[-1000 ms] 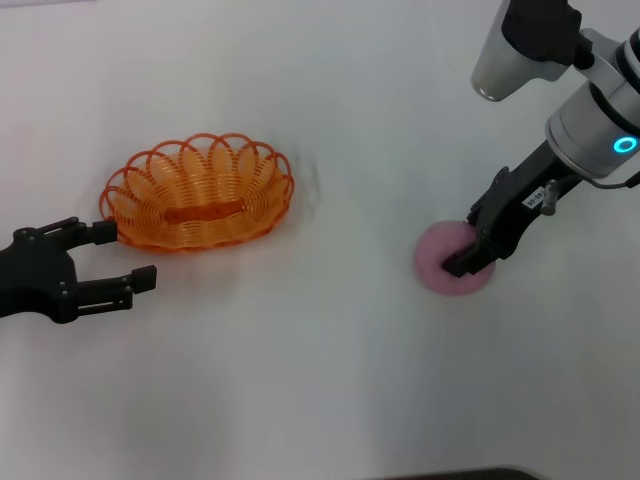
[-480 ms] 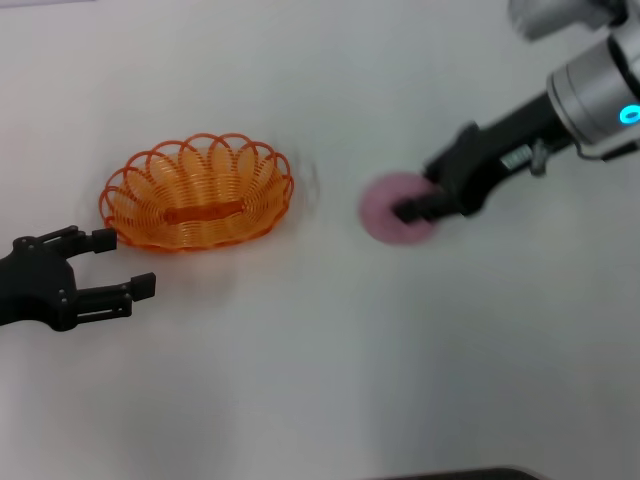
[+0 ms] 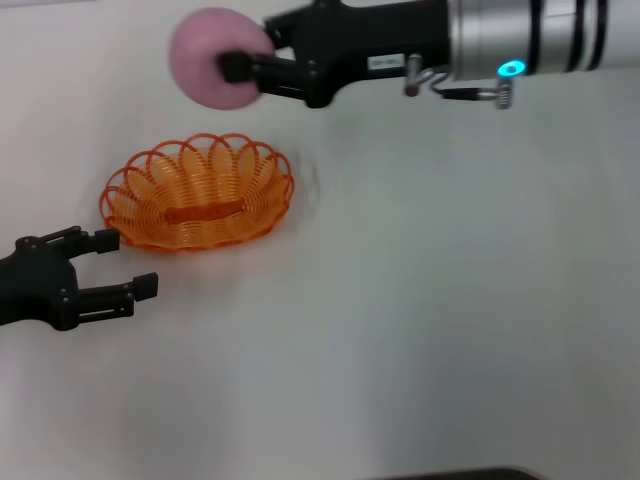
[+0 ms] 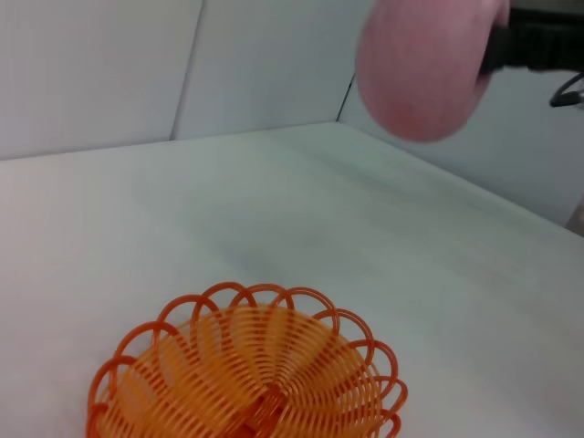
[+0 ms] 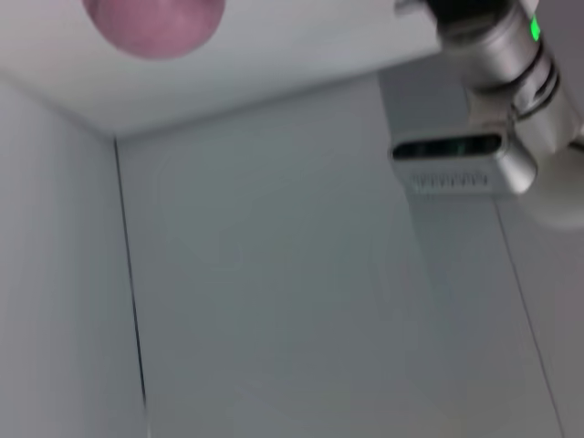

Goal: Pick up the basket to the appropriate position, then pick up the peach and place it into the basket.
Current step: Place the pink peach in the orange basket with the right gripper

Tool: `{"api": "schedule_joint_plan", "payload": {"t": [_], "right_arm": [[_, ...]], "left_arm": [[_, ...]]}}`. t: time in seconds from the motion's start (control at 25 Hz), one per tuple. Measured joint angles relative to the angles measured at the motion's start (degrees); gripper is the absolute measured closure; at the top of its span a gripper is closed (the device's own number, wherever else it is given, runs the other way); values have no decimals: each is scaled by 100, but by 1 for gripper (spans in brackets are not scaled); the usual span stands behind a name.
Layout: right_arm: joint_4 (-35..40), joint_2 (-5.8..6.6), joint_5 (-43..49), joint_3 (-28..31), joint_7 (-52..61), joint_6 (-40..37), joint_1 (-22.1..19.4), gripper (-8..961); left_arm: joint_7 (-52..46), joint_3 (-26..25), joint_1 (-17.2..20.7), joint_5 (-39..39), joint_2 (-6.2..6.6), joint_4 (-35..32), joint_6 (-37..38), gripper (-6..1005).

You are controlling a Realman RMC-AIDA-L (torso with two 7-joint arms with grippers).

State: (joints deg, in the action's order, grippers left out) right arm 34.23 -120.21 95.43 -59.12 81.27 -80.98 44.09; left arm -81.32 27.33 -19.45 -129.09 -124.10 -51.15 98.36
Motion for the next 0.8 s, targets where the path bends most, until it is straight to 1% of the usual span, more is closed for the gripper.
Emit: {"api": "schedule_joint_plan", "payload": {"t": [0.08,0.16,0.32,0.6,0.8], "right_arm": [[-534,-19,-504,-127,-642,149,127,740],[-782,-24,-737,-278,-871,296,230,756],[-910,-27,-858,-481,-935,496,326,619],[-851,-17,-978,-490,-976,430,264,335],[-851,-7,-984,-490,-981,401,230,190]], "left_arm": [[-5,1,-6,16,0,0,4,112],[-6,6,-11,34,-1,6,8,112],[-50,14,-25,43,-7,8,21,112],[-76,26,-49,47,-1,9,30,112],[-78,35,-57,51,0,10,34,111]]}}
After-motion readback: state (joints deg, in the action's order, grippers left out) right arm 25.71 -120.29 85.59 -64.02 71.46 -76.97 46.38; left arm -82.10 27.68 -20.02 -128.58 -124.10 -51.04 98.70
